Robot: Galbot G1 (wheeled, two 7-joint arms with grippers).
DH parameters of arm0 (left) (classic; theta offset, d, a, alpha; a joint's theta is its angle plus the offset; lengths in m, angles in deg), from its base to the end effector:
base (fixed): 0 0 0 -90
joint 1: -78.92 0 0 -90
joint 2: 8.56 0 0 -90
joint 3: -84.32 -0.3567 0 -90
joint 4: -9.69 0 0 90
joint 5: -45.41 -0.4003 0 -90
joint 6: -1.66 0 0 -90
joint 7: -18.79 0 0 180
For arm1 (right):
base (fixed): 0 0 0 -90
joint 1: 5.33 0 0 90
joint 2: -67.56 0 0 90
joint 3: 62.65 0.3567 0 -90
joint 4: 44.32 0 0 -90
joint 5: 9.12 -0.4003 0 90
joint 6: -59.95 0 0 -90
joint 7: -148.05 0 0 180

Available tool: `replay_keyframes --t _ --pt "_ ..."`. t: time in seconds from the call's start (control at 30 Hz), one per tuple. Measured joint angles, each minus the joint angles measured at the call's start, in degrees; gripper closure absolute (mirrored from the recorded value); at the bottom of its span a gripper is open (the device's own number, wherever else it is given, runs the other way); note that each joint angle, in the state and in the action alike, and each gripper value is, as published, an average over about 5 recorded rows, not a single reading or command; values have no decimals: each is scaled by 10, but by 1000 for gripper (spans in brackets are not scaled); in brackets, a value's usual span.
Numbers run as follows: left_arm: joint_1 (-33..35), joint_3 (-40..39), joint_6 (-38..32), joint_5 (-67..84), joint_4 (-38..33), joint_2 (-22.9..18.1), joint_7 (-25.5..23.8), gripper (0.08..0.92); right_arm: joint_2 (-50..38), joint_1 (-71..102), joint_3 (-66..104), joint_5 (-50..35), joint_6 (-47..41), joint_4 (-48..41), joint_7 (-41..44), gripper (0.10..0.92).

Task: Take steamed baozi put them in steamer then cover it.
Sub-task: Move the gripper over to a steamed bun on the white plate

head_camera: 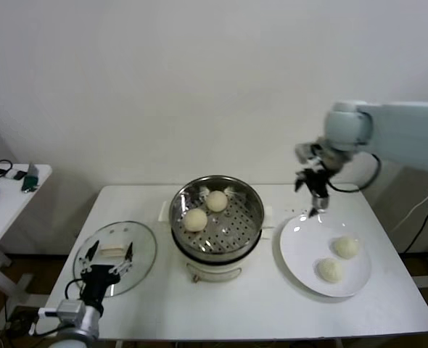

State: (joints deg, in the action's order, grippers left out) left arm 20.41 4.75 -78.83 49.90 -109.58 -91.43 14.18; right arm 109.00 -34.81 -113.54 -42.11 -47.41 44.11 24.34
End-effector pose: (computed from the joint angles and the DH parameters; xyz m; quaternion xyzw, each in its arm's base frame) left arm 0.2135 0.0827 -0.3089 0.0123 -0.9939 -0.0523 0.0965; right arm 0.5294 -0.1086 -0.0574 0.5076 -0.5094 0.5390 0.4385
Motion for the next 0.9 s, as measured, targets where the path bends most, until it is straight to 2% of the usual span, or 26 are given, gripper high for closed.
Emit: replay_keyframes --t 0.37,0.9 --pt "10 5 -4 -5 -5 -9 1 177 -98 164 84 98 -24 2 -36 203" --pt "19 8 -8 -11 -7 -19 1 177 -96 349 218 170 -50 -48 -65 203"
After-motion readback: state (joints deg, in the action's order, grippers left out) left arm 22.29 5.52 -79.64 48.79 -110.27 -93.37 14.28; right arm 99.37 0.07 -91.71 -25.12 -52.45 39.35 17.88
